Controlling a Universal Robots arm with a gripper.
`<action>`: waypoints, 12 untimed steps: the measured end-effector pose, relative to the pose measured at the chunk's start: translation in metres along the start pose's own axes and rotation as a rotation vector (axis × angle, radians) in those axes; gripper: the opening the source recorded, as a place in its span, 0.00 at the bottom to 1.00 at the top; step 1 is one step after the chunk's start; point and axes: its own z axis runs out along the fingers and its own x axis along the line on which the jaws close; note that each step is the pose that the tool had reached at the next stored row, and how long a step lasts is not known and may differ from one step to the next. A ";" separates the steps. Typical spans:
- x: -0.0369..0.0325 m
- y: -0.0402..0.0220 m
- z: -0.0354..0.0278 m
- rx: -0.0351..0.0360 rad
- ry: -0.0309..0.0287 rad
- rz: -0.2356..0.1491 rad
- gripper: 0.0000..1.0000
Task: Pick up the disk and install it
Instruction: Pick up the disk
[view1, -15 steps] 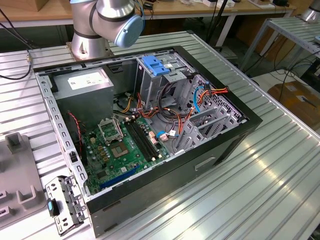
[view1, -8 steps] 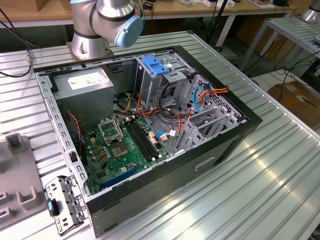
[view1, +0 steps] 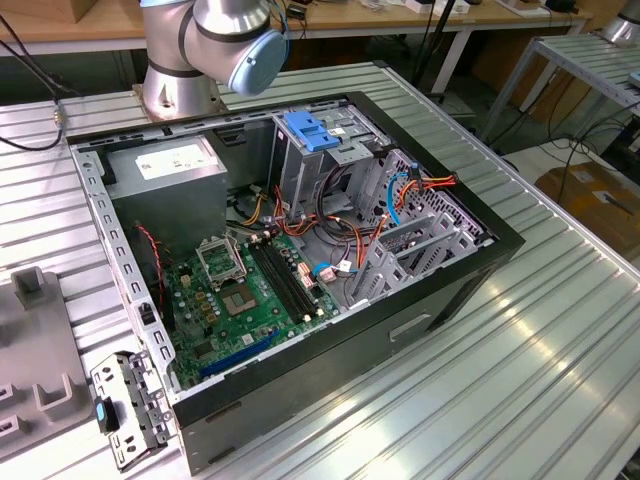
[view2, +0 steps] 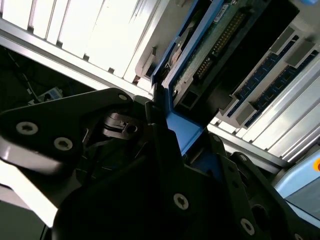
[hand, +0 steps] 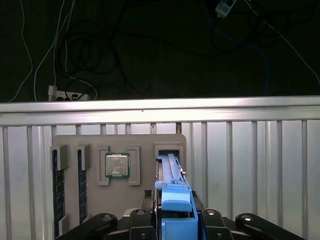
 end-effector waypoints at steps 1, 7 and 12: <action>0.0000 0.0000 -0.0001 -0.0001 0.0002 0.000 0.37; 0.0000 0.0000 -0.0016 -0.0002 0.0005 0.000 0.37; 0.0001 -0.0001 -0.0040 -0.0002 0.0005 0.000 0.37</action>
